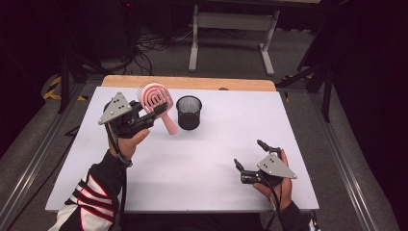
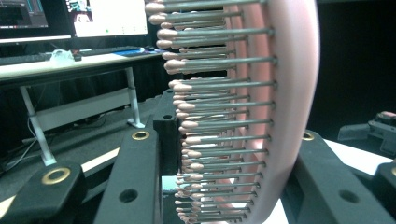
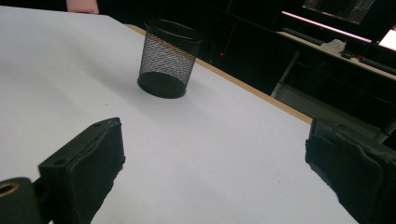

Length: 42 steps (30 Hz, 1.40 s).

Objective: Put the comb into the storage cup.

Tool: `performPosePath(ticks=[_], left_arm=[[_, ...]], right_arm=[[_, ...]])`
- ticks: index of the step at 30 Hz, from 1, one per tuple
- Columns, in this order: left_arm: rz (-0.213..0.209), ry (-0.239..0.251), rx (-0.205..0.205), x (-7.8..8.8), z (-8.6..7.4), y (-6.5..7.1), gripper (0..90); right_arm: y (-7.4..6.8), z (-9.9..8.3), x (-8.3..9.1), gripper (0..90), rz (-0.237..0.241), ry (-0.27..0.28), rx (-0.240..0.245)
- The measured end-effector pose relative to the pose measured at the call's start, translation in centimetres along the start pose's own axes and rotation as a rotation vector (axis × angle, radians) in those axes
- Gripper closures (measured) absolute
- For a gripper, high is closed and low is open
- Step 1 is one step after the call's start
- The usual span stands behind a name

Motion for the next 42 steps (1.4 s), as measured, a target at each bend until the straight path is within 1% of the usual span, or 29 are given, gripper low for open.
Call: performPosePath(ticks=[7, 9, 11, 17, 24, 27, 29, 30, 32, 39, 42], left_arm=[[0.011, 0.004, -0.014, -0.5, 1.5, -0.3, 63.3], [0.008, 0.002, -0.018, -0.6, 1.9, -0.4, 63.3], [0.014, 0.005, -0.026, -0.8, 2.4, -0.6, 63.3], [0.021, 0.002, -0.023, -1.5, 3.1, -1.0, 63.3], [0.025, -0.001, -0.025, -2.3, 3.5, -1.3, 63.3], [0.022, -0.008, -0.02, -2.7, 3.6, -1.5, 63.3], [0.027, -0.004, -0.017, -3.0, 3.8, -1.7, 63.3], [0.023, -0.004, -0.013, -3.1, 3.8, -1.7, 63.3], [0.031, -0.009, -0.018, -3.3, 3.8, -1.7, 63.3], [0.028, -0.015, -0.012, -4.1, 4.1, -1.9, 63.3], [0.033, -0.022, -0.013, -4.9, 4.2, -2.2, 63.3]], right_arm=[[-0.6, -0.5, 0.0, 5.3, 0.026, -0.015, 0.009], [-0.7, -0.6, 0.0, 5.3, 0.03, -0.019, 0.011], [-0.7, -0.7, 0.0, 5.3, 0.035, -0.019, 0.004], [-0.8, -0.8, 0.2, 5.3, 0.034, -0.022, 0.005], [-0.7, -0.9, 0.0, 5.3, 0.035, -0.024, 0.004], [-0.7, -0.9, 0.0, 5.3, 0.034, -0.025, 0.007], [-0.7, -0.9, 0.0, 5.3, 0.033, -0.025, 0.007], [-0.7, -0.8, 0.0, 5.3, 0.035, -0.025, 0.008], [-0.8, -0.8, 0.0, 5.3, 0.037, -0.025, 0.008], [-0.8, -0.8, 0.0, 5.3, 0.04, -0.025, 0.01], [-0.8, -0.8, 0.0, 5.4, 0.043, -0.025, 0.009]])
Point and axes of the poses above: each handheld gripper's, and its own axes: x roughly backward along the jaws, z roughly out of its top, y roughly to its right, the point moved 7 cm from there along -x, roughly forward along the jaws, and after that the axes turned 12 degrees about -y, right-handed, at the moved point
